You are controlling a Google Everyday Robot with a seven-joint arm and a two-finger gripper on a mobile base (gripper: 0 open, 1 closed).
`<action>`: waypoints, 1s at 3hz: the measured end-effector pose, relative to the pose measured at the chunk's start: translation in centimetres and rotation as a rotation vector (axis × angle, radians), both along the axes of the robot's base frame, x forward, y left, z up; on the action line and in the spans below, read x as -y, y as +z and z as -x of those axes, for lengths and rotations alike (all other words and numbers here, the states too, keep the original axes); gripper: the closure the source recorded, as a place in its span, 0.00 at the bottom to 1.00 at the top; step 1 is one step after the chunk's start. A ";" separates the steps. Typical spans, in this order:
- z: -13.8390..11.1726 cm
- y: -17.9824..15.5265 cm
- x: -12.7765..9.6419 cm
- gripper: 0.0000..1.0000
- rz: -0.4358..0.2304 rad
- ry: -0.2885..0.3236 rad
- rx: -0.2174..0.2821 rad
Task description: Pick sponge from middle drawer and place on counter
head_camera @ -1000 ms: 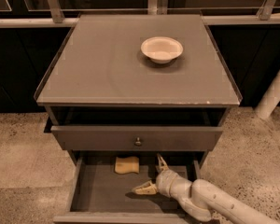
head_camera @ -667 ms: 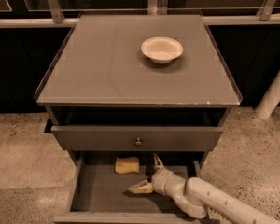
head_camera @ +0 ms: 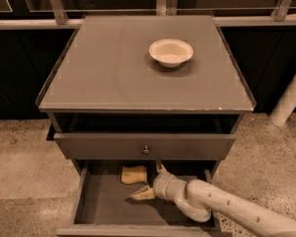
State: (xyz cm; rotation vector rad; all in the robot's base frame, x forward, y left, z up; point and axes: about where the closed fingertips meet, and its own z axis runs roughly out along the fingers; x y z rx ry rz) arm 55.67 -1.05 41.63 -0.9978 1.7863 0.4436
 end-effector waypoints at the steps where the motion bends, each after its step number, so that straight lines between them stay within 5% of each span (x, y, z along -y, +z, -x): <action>1: -0.6 -0.2 -0.9 0.00 0.018 0.013 -0.010; 3: -0.6 -2.9 -2.5 0.00 0.021 0.035 -0.080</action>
Offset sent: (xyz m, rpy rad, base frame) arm 0.0070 0.0224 -0.0313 -0.0263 0.0877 0.0332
